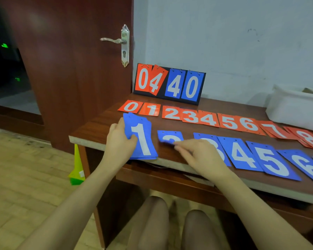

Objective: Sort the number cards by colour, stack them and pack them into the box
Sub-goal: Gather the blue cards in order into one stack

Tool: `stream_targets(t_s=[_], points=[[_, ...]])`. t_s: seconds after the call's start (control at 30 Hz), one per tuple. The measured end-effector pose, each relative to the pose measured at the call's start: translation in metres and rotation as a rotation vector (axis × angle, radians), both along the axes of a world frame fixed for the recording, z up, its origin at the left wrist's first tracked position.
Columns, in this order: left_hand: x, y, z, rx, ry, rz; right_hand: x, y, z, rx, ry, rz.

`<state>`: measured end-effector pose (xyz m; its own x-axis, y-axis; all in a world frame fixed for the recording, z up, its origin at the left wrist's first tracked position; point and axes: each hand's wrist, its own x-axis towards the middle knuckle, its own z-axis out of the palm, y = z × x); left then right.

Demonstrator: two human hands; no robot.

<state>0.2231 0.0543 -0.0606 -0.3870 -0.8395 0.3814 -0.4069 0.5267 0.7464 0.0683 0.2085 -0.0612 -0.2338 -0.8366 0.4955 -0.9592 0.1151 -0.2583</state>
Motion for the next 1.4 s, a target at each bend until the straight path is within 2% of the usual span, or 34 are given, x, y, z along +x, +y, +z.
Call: stream_targets(t_s=[0.07,0.13,0.23,0.33,0.37,0.47,0.53,0.6,0.67,0.83,0.93,1.03,1.07,1.1,1.23,1.27,1.37,1.4], points=[[0.001,0.001,0.0,0.016,-0.02,-0.014,0.002,-0.005,-0.003,-0.252,-0.124,-0.076],[-0.004,0.002,0.001,0.04,-0.019,-0.065,0.01,-0.014,-0.001,-0.287,-0.142,0.008],[-0.02,0.006,0.003,0.12,0.029,-0.123,0.018,-0.026,-0.006,-0.106,-0.013,0.147],[-0.033,0.01,0.004,0.179,0.117,-0.112,0.016,-0.024,-0.006,0.041,-0.036,0.165],[-0.034,0.012,0.004,0.168,0.087,-0.12,0.013,-0.02,-0.004,0.069,-0.053,0.162],[-0.041,0.012,0.007,0.123,0.045,-0.104,-0.005,0.001,0.001,0.152,0.002,0.031],[-0.047,0.011,0.01,0.131,0.082,-0.088,-0.018,0.017,0.004,0.295,0.079,-0.144],[-0.056,0.012,0.011,0.121,0.094,-0.093,-0.027,0.032,0.006,0.444,0.047,-0.216],[-0.063,0.016,0.01,0.098,0.076,-0.102,-0.028,0.041,0.007,0.53,-0.012,-0.152],[-0.066,0.015,0.006,0.022,0.054,-0.06,-0.033,0.04,0.01,0.567,-0.138,0.041],[-0.065,0.012,0.006,0.034,0.045,-0.051,-0.037,0.037,0.01,0.391,-0.259,0.016],[-0.069,0.016,0.007,0.078,0.037,-0.087,-0.03,0.025,0.011,-0.073,-0.364,-0.163],[-0.072,0.019,0.008,0.102,0.04,-0.113,-0.026,0.018,0.013,-0.168,-0.379,-0.18],[-0.076,0.022,0.009,0.131,0.056,-0.145,-0.022,0.01,0.014,-0.187,-0.362,-0.172],[-0.093,0.029,0.016,0.322,0.202,-0.235,-0.013,-0.011,0.015,0.028,-0.303,-0.051],[-0.097,0.028,0.017,0.341,0.221,-0.237,-0.014,-0.012,0.016,0.049,-0.349,-0.01],[-0.104,0.028,0.016,0.295,0.155,-0.251,-0.023,-0.002,0.018,0.094,-0.649,0.022],[-0.106,0.027,0.015,0.279,0.141,-0.256,-0.031,0.004,0.019,0.045,-0.663,-0.015]])
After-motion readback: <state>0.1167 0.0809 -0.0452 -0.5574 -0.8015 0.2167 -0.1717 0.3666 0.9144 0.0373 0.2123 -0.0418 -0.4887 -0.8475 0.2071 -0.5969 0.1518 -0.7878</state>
